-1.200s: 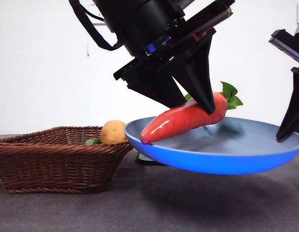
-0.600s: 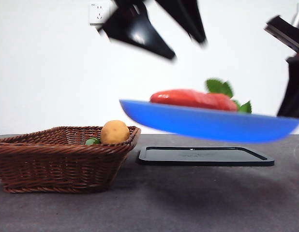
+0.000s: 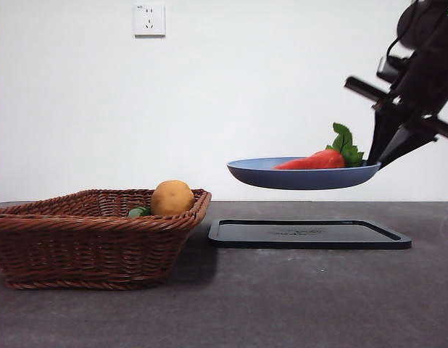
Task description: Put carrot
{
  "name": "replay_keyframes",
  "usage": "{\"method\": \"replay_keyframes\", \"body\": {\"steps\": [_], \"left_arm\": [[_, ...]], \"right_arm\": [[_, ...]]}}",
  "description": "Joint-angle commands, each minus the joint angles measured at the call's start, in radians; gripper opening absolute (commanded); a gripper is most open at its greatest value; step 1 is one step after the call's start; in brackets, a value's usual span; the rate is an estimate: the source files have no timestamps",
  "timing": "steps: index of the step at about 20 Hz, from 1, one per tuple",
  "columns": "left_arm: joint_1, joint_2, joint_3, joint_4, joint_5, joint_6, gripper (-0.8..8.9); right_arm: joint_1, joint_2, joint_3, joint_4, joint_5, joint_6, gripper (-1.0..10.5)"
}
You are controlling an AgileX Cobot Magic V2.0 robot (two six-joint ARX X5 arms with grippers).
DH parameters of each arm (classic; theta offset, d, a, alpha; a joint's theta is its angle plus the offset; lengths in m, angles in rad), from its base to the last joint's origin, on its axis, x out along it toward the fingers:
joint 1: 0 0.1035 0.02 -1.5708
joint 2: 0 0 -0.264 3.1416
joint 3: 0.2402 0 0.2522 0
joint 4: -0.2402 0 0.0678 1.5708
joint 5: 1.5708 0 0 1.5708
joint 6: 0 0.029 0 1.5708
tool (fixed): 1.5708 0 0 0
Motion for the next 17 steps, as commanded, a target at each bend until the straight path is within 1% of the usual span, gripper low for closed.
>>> {"method": "replay_keyframes", "body": {"steps": [1, 3, 5, 10, 14, 17], "left_arm": [[-0.006, -0.006, 0.016, -0.015, -0.040, 0.010, 2.83], [-0.006, -0.005, 0.016, -0.036, -0.053, 0.010, 2.83], [-0.006, -0.002, 0.016, -0.035, -0.052, 0.010, 2.83], [-0.006, -0.002, 0.016, -0.027, -0.052, 0.008, 2.83], [-0.006, -0.002, 0.016, -0.030, -0.051, 0.008, 2.83], [-0.006, -0.002, 0.016, -0.029, -0.052, 0.008, 2.83]], "right_arm": [[0.002, 0.114, 0.106, 0.004, 0.025, -0.010, 0.0], [0.002, 0.190, 0.156, 0.002, 0.037, -0.010, 0.0], [0.002, 0.238, 0.166, 0.011, 0.037, -0.005, 0.0], [0.001, 0.293, 0.166, 0.010, 0.033, -0.003, 0.1], [-0.004, 0.294, 0.166, 0.011, 0.038, -0.003, 2.3], [-0.013, 0.287, 0.166, 0.005, 0.031, -0.003, 2.4]]}}
